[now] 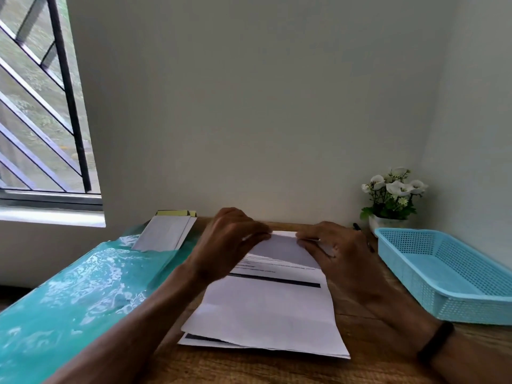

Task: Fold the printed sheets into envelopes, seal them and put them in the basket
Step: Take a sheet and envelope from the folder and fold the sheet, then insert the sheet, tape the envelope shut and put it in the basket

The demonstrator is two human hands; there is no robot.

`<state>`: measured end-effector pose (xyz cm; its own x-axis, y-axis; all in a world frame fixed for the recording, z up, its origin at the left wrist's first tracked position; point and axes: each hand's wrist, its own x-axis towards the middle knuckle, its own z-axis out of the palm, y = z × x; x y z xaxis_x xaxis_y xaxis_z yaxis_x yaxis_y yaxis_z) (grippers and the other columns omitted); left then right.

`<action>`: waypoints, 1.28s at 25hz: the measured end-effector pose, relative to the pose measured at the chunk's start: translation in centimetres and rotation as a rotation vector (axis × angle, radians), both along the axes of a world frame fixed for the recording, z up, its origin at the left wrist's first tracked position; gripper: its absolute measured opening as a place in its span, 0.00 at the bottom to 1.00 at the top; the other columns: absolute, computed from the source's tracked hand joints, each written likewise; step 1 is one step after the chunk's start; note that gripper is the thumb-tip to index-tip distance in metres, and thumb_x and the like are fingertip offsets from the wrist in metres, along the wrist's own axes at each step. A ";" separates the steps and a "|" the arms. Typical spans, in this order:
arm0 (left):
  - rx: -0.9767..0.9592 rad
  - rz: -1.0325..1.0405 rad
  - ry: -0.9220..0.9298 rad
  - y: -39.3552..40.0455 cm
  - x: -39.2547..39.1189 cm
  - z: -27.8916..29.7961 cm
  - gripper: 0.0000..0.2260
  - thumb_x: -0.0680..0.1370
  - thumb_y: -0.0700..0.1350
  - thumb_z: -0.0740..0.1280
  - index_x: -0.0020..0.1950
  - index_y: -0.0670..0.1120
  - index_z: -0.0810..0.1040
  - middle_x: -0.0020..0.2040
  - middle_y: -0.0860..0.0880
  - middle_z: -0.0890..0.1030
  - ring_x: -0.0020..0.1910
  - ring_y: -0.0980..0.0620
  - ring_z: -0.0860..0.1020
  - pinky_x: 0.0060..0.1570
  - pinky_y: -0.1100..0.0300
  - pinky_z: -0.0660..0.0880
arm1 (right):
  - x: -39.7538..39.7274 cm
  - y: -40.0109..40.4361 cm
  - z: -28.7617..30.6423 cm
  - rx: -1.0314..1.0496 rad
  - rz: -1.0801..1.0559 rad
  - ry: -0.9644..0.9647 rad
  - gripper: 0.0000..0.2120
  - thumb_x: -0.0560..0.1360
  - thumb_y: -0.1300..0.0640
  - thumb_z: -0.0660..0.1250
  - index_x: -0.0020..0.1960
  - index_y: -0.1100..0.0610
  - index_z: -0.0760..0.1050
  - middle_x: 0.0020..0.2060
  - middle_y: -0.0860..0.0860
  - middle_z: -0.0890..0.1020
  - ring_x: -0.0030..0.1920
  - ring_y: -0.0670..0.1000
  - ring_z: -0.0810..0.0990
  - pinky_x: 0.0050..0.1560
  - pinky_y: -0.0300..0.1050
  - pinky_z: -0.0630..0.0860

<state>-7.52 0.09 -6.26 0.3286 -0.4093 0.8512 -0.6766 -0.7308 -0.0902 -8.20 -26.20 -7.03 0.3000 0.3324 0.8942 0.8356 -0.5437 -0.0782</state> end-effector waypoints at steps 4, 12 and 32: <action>-0.350 0.019 0.462 2.4 0.2 0.8 0.05 0.79 0.51 0.75 0.47 0.52 0.89 0.42 0.60 0.88 0.41 0.65 0.82 0.42 0.69 0.74 | 0.9 -1.2 0.1 0.437 0.096 0.603 0.04 0.72 0.52 0.79 0.47 0.47 0.87 0.41 0.38 0.88 0.44 0.41 0.86 0.38 0.31 0.79; -0.451 0.327 0.334 5.7 0.4 0.4 0.07 0.81 0.50 0.73 0.50 0.49 0.88 0.44 0.53 0.88 0.41 0.57 0.83 0.45 0.56 0.80 | 2.7 -2.6 -1.8 0.283 -0.117 0.811 0.06 0.70 0.46 0.80 0.46 0.43 0.87 0.45 0.43 0.87 0.46 0.45 0.85 0.42 0.35 0.78; -0.788 0.905 0.669 11.5 1.4 -2.4 0.51 0.70 0.61 0.79 0.82 0.58 0.47 0.73 0.34 0.67 0.76 0.33 0.63 0.75 0.27 0.51 | -0.8 -0.8 -0.7 -0.268 -0.329 0.601 0.14 0.78 0.45 0.72 0.62 0.47 0.81 0.57 0.41 0.79 0.53 0.41 0.77 0.44 0.21 0.66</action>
